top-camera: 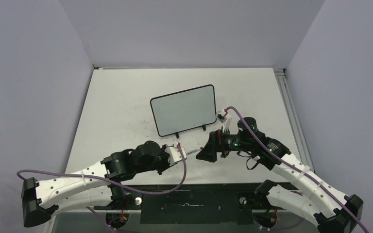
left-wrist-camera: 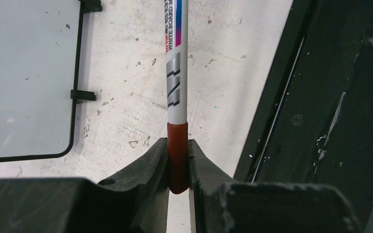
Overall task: Write a sentence on the whiteboard
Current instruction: Open the whiteboard marker at the center of the board, then place the pen cap at the center of the board.
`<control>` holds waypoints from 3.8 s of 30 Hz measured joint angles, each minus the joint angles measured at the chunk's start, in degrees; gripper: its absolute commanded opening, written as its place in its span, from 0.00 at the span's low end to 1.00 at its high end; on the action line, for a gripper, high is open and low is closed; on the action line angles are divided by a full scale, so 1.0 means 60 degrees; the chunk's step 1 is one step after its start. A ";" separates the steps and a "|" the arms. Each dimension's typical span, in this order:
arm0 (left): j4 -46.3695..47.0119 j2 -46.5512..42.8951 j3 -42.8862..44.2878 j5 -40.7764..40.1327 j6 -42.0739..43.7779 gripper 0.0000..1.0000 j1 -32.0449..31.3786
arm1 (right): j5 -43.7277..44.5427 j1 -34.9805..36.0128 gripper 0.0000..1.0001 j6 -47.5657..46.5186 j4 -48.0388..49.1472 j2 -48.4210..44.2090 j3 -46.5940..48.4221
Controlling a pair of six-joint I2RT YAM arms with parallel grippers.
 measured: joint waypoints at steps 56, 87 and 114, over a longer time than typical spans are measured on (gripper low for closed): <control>-0.0015 0.0186 0.0076 0.0987 0.0047 0.00 -0.0004 | -0.0397 0.1464 0.05 0.1024 0.4324 0.1555 -0.1435; 0.1665 0.0069 0.0066 0.0820 0.0084 0.00 -0.0029 | -0.0685 0.0514 0.05 -0.0244 0.3155 0.0164 -0.1115; 0.0637 -0.0117 -0.0142 -0.0182 -0.0025 0.00 0.0171 | -0.0015 0.0025 0.05 -0.1224 0.0790 -0.0688 -0.0135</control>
